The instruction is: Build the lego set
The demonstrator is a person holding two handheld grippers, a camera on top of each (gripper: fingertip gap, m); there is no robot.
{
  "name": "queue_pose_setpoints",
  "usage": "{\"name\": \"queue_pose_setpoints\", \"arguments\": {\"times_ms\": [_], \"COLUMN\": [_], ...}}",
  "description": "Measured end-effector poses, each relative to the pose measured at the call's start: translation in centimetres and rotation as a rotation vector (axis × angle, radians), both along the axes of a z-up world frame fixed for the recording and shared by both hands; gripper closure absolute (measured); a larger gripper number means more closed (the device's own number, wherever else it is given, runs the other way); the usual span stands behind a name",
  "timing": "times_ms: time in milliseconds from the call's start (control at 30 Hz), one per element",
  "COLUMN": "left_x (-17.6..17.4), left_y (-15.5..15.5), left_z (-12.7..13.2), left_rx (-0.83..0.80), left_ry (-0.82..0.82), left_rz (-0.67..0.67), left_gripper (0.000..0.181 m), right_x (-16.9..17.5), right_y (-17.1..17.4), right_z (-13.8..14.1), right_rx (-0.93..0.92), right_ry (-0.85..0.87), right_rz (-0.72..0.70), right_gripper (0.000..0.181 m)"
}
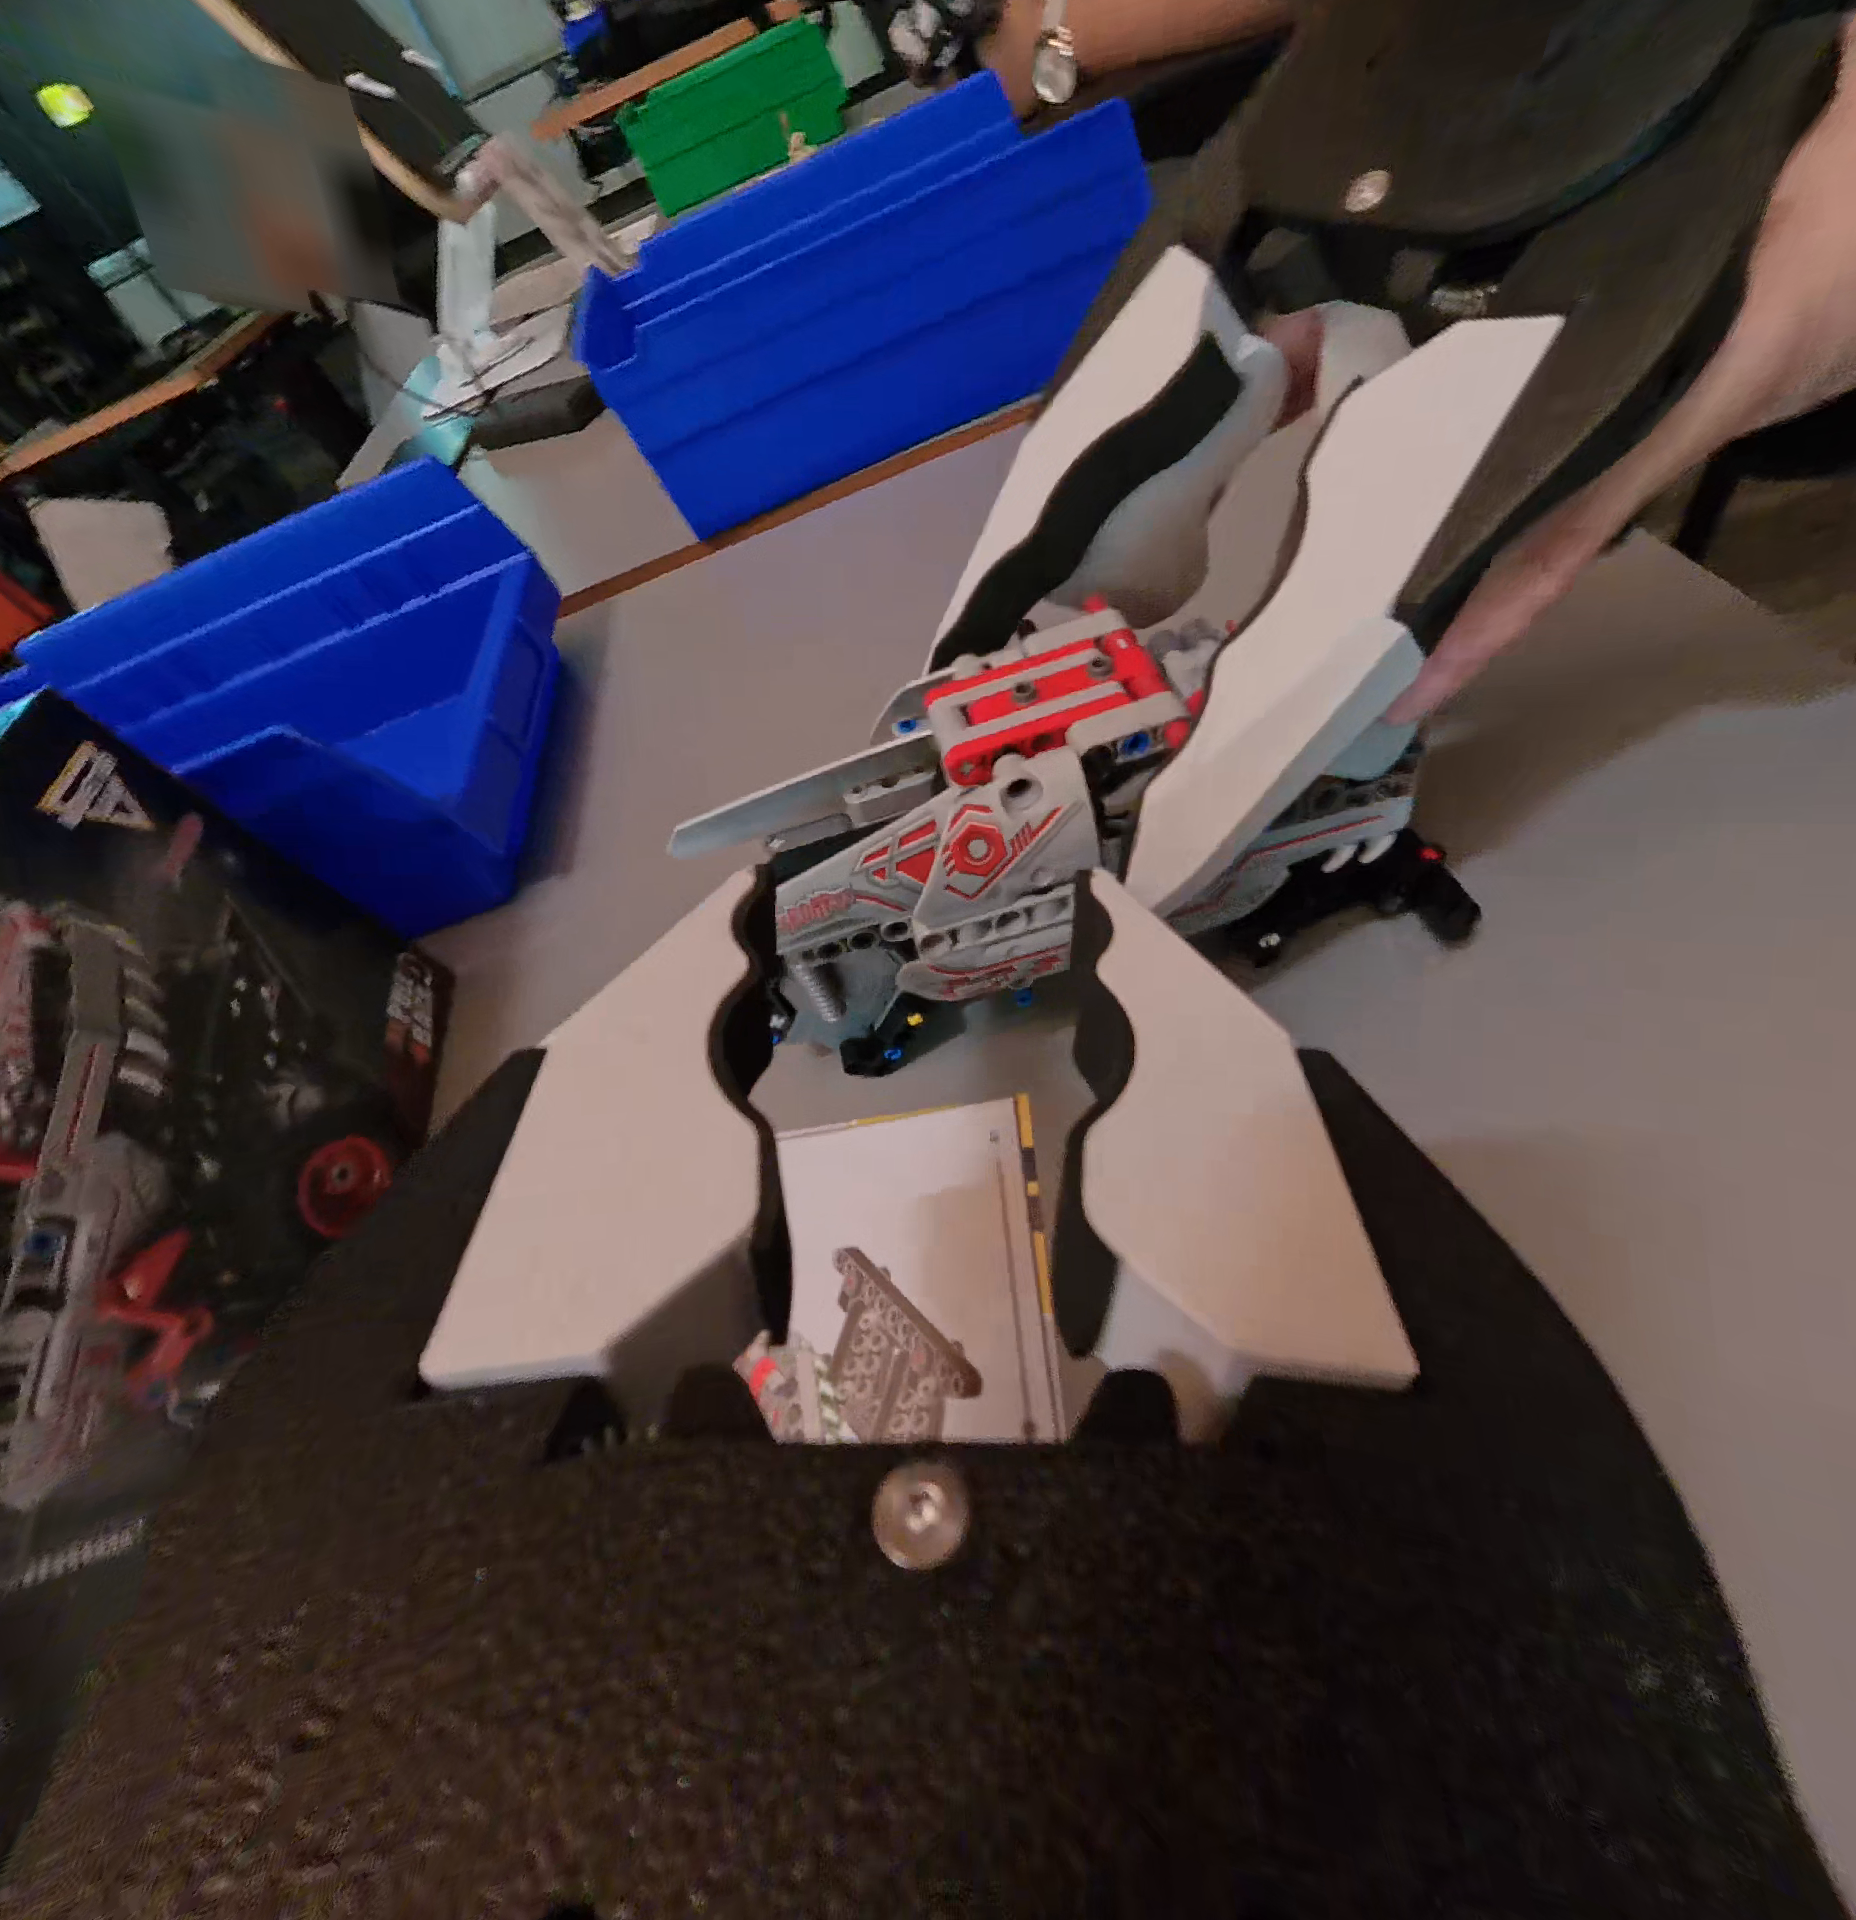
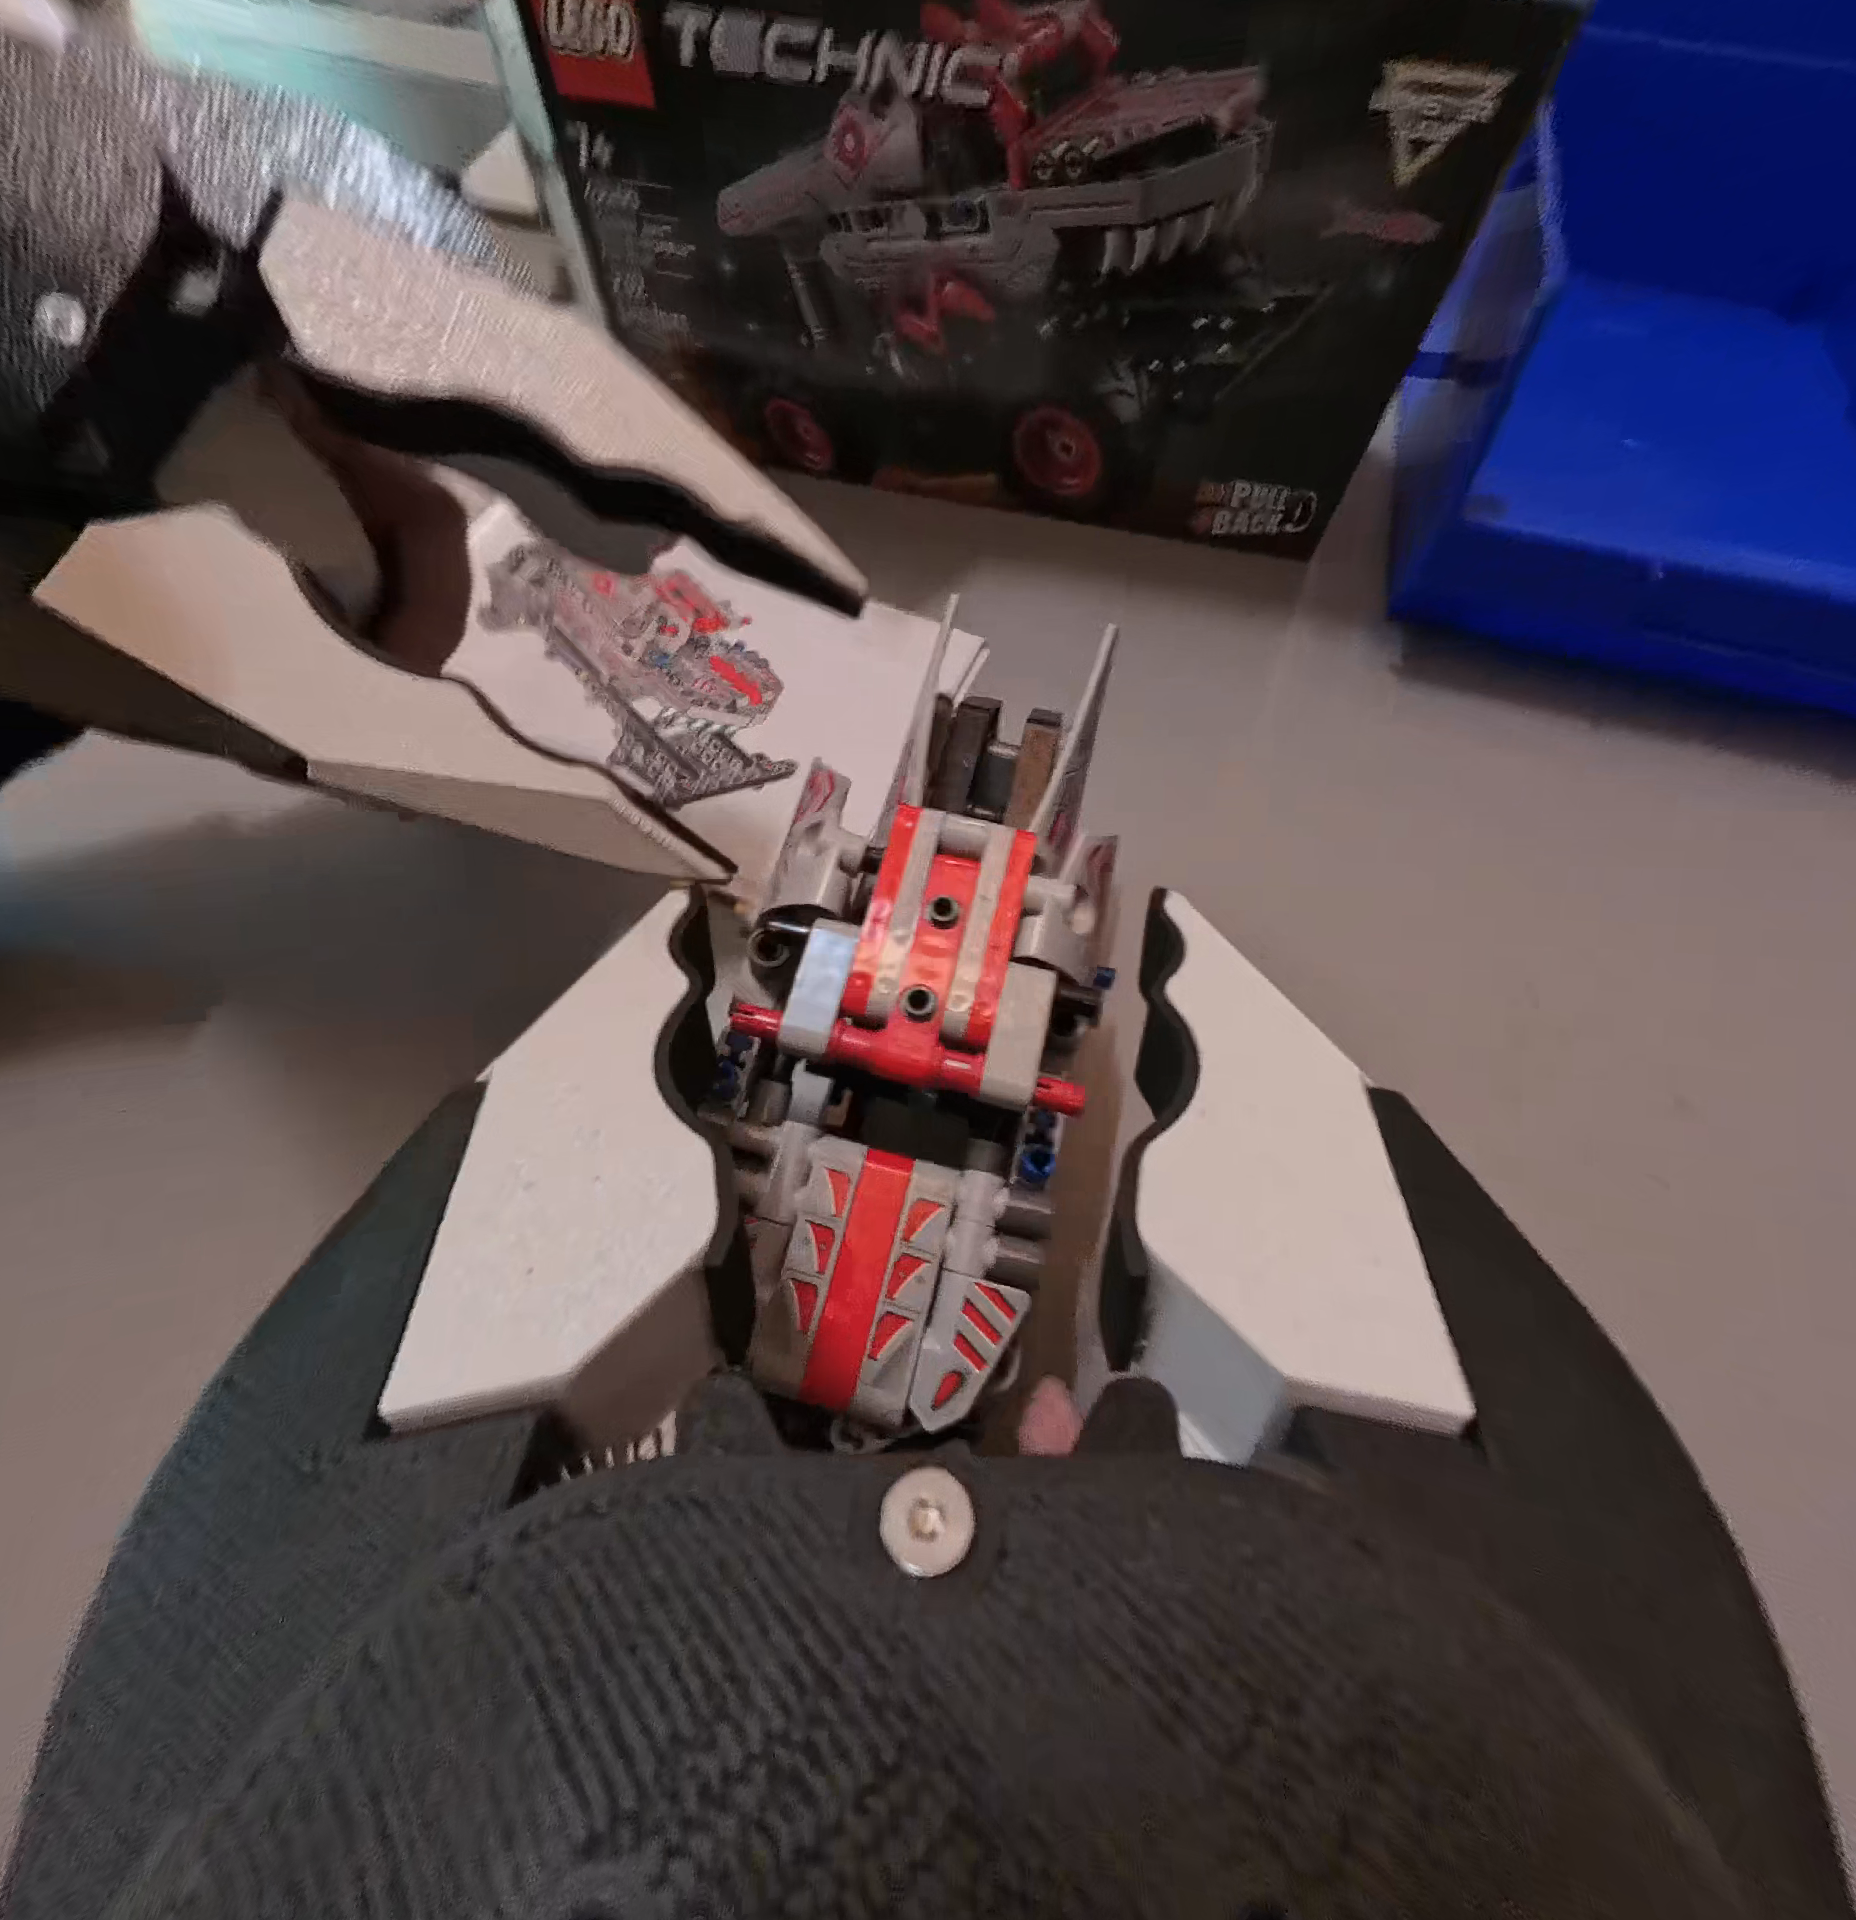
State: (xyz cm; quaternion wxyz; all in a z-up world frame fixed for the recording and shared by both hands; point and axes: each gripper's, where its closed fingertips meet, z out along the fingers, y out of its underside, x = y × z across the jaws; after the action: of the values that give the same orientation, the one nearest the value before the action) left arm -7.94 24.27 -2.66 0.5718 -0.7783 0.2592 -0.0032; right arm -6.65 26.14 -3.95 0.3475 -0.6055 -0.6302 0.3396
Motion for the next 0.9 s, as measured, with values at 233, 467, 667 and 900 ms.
{"name": "queue_pose_setpoints", "arguments": {"times_ms": [233,467,667,900], "left_x": [1.4,6.3,7.3,8.0], "left_y": [-0.3,-2.5,-3.2,-2.8], "left_z": [0.0,-0.1,-2.0,-3.3], "left_rx": [-0.06,-0.18,-0.235,-0.214], "left_ry": [0.075,-0.032,-0.041,-0.098], "left_rz": [-0.231,-0.429,-0.427,-0.403], "left_gripper": [0.109,0.102,0.089,0.092], "right_x": [1.3,5.6,7.4,7.8], "right_y": [-1.8,-5.0,-4.6,-4.2], "right_z": [-0.5,-0.5,-0.5,-0.4], "right_rx": [0.068,0.054,0.042,0.043], "right_ry": [-0.08,-0.071,-0.056,-0.045], "right_rz": [0.265,0.703,0.849,0.894], "right_gripper": [0.112,0.112,0.112,0.111]}}
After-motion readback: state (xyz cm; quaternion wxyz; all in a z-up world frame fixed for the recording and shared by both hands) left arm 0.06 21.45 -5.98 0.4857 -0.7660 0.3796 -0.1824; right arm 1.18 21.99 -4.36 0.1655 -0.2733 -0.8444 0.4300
